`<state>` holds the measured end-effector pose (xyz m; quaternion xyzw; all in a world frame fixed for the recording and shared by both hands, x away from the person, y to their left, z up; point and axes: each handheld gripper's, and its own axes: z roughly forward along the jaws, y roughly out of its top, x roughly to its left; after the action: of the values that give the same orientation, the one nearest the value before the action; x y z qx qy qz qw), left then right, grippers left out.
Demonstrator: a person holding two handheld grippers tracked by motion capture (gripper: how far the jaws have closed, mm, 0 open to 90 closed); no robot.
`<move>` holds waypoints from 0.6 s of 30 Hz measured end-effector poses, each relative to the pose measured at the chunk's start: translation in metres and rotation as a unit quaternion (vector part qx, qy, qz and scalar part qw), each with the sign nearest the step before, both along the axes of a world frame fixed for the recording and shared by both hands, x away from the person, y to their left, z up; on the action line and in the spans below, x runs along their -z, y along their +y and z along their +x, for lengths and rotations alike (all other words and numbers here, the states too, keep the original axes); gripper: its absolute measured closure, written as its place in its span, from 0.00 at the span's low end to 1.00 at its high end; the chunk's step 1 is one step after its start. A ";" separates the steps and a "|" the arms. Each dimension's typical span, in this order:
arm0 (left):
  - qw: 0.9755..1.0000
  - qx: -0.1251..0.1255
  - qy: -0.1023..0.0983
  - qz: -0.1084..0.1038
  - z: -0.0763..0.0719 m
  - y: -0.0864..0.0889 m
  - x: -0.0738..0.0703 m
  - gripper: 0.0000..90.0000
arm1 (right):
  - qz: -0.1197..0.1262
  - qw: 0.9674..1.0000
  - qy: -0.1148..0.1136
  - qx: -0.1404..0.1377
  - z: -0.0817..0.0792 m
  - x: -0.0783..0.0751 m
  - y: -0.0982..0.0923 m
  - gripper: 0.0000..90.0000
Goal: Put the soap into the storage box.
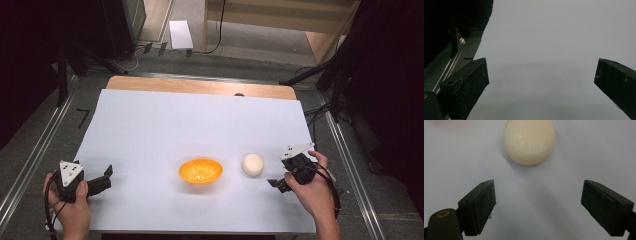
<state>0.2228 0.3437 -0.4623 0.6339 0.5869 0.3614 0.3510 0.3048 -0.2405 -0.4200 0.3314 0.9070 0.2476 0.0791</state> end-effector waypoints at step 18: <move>1.000 -0.002 -0.002 0.000 0.000 0.000 0.000 0.00 | -0.037 0.996 0.037 -0.070 0.039 -0.008 0.035 0.15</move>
<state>0.2228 0.3433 -0.4625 0.6320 0.5871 0.3638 0.3515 0.3433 -0.2052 -0.4125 0.2729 0.9388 0.2064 0.0398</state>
